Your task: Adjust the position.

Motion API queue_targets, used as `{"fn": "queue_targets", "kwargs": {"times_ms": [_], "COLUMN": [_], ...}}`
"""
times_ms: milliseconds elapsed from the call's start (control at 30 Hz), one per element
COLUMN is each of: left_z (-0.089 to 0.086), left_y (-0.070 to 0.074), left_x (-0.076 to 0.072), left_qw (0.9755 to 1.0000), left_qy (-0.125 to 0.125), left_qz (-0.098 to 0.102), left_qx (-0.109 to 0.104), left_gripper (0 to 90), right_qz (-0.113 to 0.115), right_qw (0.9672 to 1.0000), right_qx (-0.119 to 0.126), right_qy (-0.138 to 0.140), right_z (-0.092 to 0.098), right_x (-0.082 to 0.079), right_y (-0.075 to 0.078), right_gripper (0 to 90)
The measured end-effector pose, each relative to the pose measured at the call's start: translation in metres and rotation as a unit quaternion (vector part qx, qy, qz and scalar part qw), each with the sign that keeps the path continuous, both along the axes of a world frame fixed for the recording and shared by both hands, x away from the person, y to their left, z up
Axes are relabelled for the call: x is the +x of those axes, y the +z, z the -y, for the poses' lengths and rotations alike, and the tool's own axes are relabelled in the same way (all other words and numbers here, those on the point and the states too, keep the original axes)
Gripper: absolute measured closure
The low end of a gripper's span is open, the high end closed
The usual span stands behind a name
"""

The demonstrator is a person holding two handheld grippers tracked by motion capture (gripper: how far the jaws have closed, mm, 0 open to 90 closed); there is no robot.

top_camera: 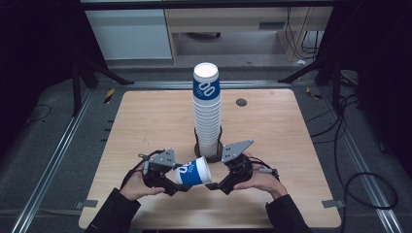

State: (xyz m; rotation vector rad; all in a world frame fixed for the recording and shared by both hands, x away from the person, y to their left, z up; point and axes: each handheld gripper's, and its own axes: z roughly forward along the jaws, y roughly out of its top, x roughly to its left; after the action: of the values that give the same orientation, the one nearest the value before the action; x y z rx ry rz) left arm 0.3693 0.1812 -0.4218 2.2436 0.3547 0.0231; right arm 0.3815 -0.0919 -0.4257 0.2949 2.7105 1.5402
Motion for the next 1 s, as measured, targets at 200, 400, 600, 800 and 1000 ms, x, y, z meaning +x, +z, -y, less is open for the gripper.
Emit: {"fn": "queue_targets", "kwargs": {"times_ms": [200,400,600,800,1000], "left_z": [-0.005,0.005,0.013,0.017,0.017], "left_y": [0.006,0.008,0.007,0.004,0.004], "left_x": [-0.001,-0.008,-0.012,-0.013,-0.013], "left_qw": [0.9986,0.9976,0.9977,0.9982,0.9983], "left_qy": [0.014,0.008,-0.004,-0.011,-0.014], "left_qz": [0.015,0.026,0.029,0.028,0.025], "left_qx": [-0.049,-0.064,-0.060,-0.051,-0.050], "left_gripper": [28.0,28.0,28.0,28.1,28.2], "right_qz": [-0.002,-0.019,-0.030,-0.044,-0.052], "right_qw": [0.9990,0.9971,0.9960,0.9958,0.9952], "right_qx": [0.037,0.072,0.085,0.079,0.082], "right_qy": [-0.024,-0.013,0.000,0.010,0.015], "right_z": [0.008,0.007,0.004,0.000,0.000], "right_x": [0.004,0.003,0.002,0.001,0.002], "right_y": [0.006,0.008,0.008,0.004,0.003], "right_gripper": [7.2,8.3,9.8,11.2,12.9]}}
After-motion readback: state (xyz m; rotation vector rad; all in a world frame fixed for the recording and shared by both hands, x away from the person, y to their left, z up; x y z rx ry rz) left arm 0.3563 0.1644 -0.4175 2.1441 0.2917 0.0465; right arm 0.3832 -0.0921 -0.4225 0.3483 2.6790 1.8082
